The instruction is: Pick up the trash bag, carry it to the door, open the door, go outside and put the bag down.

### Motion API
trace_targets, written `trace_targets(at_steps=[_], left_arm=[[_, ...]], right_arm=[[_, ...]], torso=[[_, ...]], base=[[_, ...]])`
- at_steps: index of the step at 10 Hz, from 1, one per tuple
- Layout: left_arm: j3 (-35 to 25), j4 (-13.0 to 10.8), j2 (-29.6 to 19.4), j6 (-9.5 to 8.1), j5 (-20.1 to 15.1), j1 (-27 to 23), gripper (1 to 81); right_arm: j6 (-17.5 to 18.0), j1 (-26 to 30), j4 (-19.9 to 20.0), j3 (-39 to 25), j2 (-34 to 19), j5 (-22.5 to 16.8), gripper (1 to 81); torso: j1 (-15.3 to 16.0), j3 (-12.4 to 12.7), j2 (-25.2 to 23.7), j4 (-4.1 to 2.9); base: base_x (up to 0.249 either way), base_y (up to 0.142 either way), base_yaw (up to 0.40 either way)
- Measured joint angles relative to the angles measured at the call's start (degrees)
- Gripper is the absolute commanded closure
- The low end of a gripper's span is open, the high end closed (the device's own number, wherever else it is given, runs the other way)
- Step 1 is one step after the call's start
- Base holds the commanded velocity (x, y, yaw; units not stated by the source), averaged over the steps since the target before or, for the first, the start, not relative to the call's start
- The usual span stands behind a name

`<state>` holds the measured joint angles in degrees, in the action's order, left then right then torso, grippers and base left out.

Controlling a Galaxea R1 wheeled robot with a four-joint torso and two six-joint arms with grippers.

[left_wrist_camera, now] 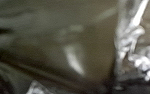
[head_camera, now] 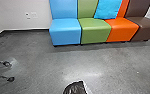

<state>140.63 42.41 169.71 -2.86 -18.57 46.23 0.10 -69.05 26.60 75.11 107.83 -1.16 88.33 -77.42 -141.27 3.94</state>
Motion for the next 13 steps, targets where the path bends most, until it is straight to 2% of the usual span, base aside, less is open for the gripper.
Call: trace_targets(at_steps=[6,10,11,13], left_arm=[[4.44,0.01,4.04,0.02,2.08,2.0,1.0],[6.97,-0.02,5.99,1.05,6.39,3.85,1.0],[6.95,0.0,5.66,1.02,6.63,3.52,1.0],[6.97,0.01,5.0,1.02,6.5,2.04,1.0]], right_arm=[[-0.02,-0.02,-0.01,0.0,0.5,0.0,1.0],[-0.02,-0.18,-0.01,-0.02,0.5,0.0,1.0],[-0.02,-0.16,-0.01,-0.02,0.48,-0.18,1.0],[-0.02,-0.16,-0.01,-0.02,0.48,-0.38,1.0]], torso=[[0.0,0.0,0.0,0.0],[0.0,0.0,0.0,0.0],[0.0,-0.22,-0.02,0.05],[0.0,-2.47,0.0,0.37]], base=[[0.0,0.0,0.0],[0.0,0.0,0.0],[0.0,0.0,0.0],[0.0,0.0,0.0]])
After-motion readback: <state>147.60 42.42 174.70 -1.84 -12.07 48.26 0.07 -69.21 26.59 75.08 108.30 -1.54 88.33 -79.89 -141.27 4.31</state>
